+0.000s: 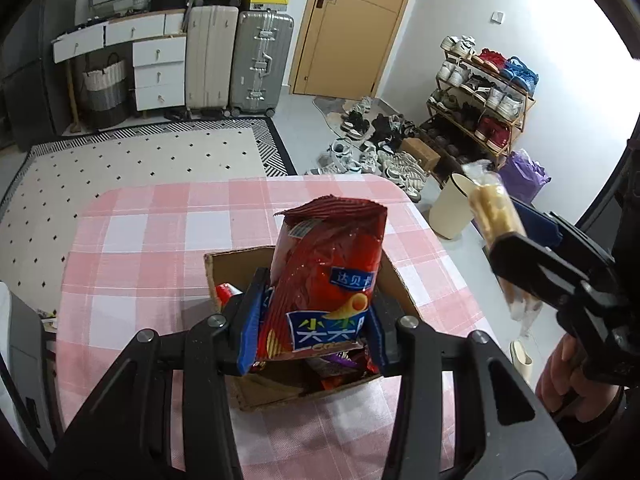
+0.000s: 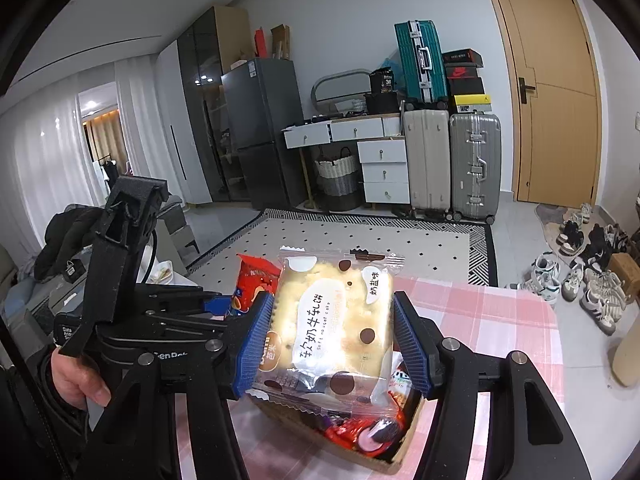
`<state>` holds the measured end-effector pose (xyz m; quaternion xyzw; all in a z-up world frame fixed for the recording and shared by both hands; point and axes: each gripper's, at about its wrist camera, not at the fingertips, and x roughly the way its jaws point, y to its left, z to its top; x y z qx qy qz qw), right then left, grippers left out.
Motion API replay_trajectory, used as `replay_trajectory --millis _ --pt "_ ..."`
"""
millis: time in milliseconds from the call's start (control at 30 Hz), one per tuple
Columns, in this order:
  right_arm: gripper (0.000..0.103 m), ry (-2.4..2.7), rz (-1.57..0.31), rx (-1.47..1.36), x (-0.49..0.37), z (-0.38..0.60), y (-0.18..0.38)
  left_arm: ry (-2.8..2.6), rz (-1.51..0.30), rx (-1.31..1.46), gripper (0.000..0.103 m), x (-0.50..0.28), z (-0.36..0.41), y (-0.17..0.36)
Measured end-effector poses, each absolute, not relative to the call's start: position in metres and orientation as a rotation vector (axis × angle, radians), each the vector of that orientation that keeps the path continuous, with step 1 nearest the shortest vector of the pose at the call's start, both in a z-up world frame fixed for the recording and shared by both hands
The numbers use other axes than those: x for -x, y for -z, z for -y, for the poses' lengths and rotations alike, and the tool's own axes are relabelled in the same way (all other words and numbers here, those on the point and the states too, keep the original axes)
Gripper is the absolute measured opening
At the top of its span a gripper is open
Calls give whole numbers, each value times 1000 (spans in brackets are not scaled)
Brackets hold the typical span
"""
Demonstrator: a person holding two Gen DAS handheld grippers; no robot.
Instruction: Organize snacks
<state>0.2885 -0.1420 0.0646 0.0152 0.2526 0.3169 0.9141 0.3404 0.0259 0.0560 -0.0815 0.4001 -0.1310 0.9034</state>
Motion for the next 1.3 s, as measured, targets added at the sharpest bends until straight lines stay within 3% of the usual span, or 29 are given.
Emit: replay_trajectory --millis 433,467,500,533,667,1067,1300 --pt "61 -640 -596 -65 -348 137 -27 293 -870 192 41 -380 -21 -12" --pt "67 -635 -597 -67 -351 136 -25 287 -874 201 42 -385 -23 -8" --pt "80 -631 -598 -69 -356 135 -22 278 -885 210 44 -389 -26 -3" --pt "82 -630 -600 -68 -359 134 -20 280 -897 223 44 -393 -28 1" --pt "82 -627 -581 -76 -363 133 -17 275 -898 229 54 -392 -34 9" --pt "87 -626 -539 -94 -350 140 -28 245 -850 162 61 -360 -29 -9" --pt "90 -617 -513 -89 -330 140 -33 213 -799 128 77 -335 -29 -27"
